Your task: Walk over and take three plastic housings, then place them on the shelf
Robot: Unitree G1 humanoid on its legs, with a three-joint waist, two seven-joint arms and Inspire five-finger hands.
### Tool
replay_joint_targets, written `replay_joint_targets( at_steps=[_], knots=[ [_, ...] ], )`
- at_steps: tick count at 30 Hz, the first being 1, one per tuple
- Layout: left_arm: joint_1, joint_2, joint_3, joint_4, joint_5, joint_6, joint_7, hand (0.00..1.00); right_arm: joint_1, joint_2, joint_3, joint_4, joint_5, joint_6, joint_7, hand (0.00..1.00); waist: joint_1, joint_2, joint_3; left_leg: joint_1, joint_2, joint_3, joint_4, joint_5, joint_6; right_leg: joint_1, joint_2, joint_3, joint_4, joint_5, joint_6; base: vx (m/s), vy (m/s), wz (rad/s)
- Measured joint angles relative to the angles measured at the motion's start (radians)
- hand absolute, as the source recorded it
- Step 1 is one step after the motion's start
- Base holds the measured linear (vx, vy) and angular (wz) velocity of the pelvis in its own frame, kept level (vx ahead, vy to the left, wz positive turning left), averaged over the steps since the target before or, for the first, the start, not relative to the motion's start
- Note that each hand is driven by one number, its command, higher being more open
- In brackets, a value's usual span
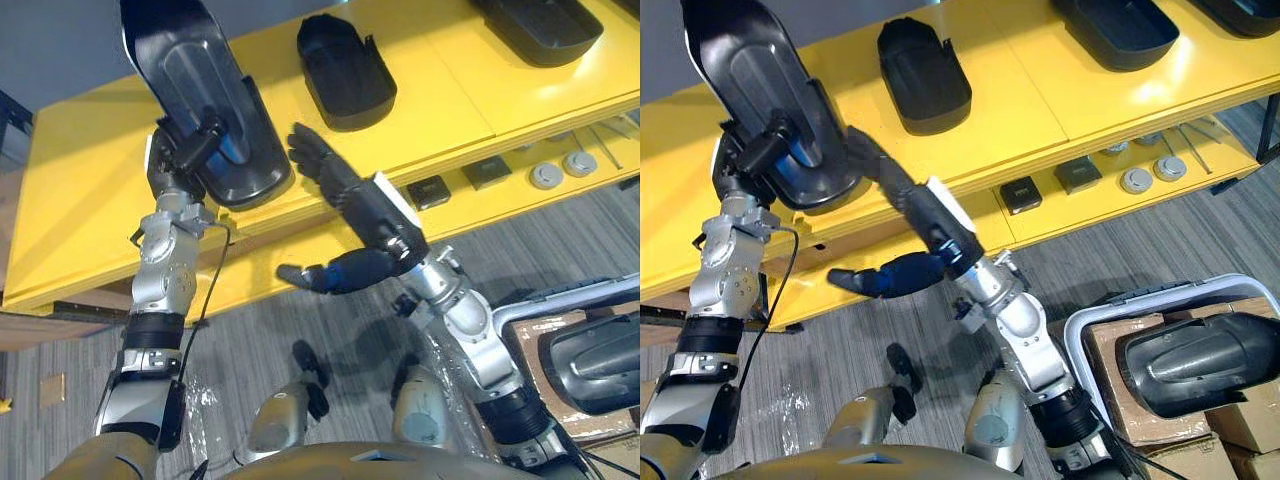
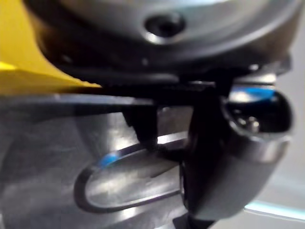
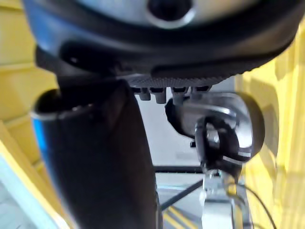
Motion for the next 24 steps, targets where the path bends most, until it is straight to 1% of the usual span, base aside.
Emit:
replay_joint_targets(
  at_steps=[2, 5, 7, 10, 11, 13, 15, 16, 21, 24],
  knots=[
    [-0.050, 0.024, -0.012, 0.000, 0.001, 0.002, 0.014, 0.00, -0.050, 0.011, 0.005, 0.000, -0.002, 0.004, -0.013, 1.00, 0.003, -0.018, 0.032, -0.035, 0.011, -0.011, 0.022, 0.002, 0.000, -0.022, 0.003, -0.009, 0.014, -0.003, -0.005, -0.06, -0.057, 0.12],
    [-0.110, 0.048, -0.017, 0.001, 0.004, 0.008, 0.041, 0.00, -0.103, 0.017, 0.004, -0.001, -0.009, 0.012, -0.058, 1.00, 0.010, -0.033, 0.077, -0.071, 0.027, -0.019, 0.046, 0.006, 0.002, -0.044, 0.010, -0.020, 0.020, 0.000, -0.012, -0.05, -0.040, 0.12],
    [-0.134, 0.054, -0.017, 0.002, 0.006, 0.012, 0.059, 0.00, -0.104, 0.030, 0.003, -0.001, -0.014, 0.023, -0.082, 1.00, 0.016, -0.039, 0.091, -0.077, 0.031, -0.021, 0.050, 0.006, 0.002, -0.046, 0.013, -0.021, 0.022, -0.001, -0.014, 0.00, 0.000, 0.00],
    [-0.174, 0.063, -0.017, 0.002, 0.015, 0.036, 0.072, 0.00, -0.104, 0.039, 0.006, -0.007, -0.016, 0.035, -0.110, 1.00, 0.031, -0.042, 0.097, -0.096, 0.040, -0.023, 0.061, 0.006, 0.002, -0.058, 0.022, -0.025, 0.022, 0.001, -0.018, 0.01, -0.006, 0.00],
    [-0.190, 0.077, -0.017, 0.003, 0.019, 0.054, 0.074, 0.00, -0.108, 0.040, 0.011, -0.007, -0.025, 0.037, -0.121, 1.00, 0.033, -0.050, 0.106, -0.097, 0.043, -0.024, 0.065, 0.005, 0.001, -0.058, 0.024, -0.025, 0.024, 0.001, -0.019, 0.00, 0.000, 0.00],
    [-0.212, 0.100, -0.017, 0.014, 0.022, 0.077, 0.081, 0.00, -0.109, 0.040, 0.018, -0.022, -0.044, 0.051, -0.136, 1.00, 0.032, -0.058, 0.117, -0.097, 0.046, -0.024, 0.066, 0.005, 0.001, -0.058, 0.026, -0.025, 0.023, 0.000, -0.021, 0.00, 0.000, 0.00],
    [-0.239, 0.116, -0.017, 0.042, 0.024, 0.103, 0.091, 0.00, -0.109, 0.040, 0.028, -0.041, -0.045, 0.054, -0.156, 1.00, 0.033, -0.058, 0.127, -0.098, 0.046, -0.024, 0.067, 0.004, 0.000, -0.058, 0.027, -0.025, 0.023, -0.001, -0.022, 0.00, 0.000, 0.00],
    [-0.252, 0.126, -0.017, 0.062, 0.023, 0.119, 0.096, 1.00, -0.108, 0.040, 0.036, -0.047, -0.045, 0.054, -0.167, 1.00, 0.033, -0.058, 0.127, -0.099, 0.047, -0.023, 0.067, 0.004, 0.000, -0.058, 0.028, -0.024, 0.023, -0.001, -0.022, 0.00, 0.000, 0.00],
    [-0.283, 0.169, -0.017, 0.089, 0.026, 0.181, 0.081, 1.00, -0.100, 0.041, 0.041, -0.067, -0.052, 0.062, -0.205, 1.00, 0.047, -0.058, 0.127, -0.099, 0.058, -0.019, 0.068, 0.002, -0.003, -0.058, 0.038, -0.024, 0.017, -0.003, -0.025, 0.03, -0.001, -0.03],
    [-0.305, 0.171, -0.022, 0.102, 0.079, 0.204, 0.068, 1.00, -0.075, 0.041, 0.042, -0.089, -0.052, 0.064, -0.218, 1.00, 0.057, -0.058, 0.127, -0.098, 0.061, -0.019, 0.071, 0.001, -0.005, -0.058, 0.039, -0.024, 0.022, -0.006, -0.031, 0.04, -0.004, -0.01]
  ],
)
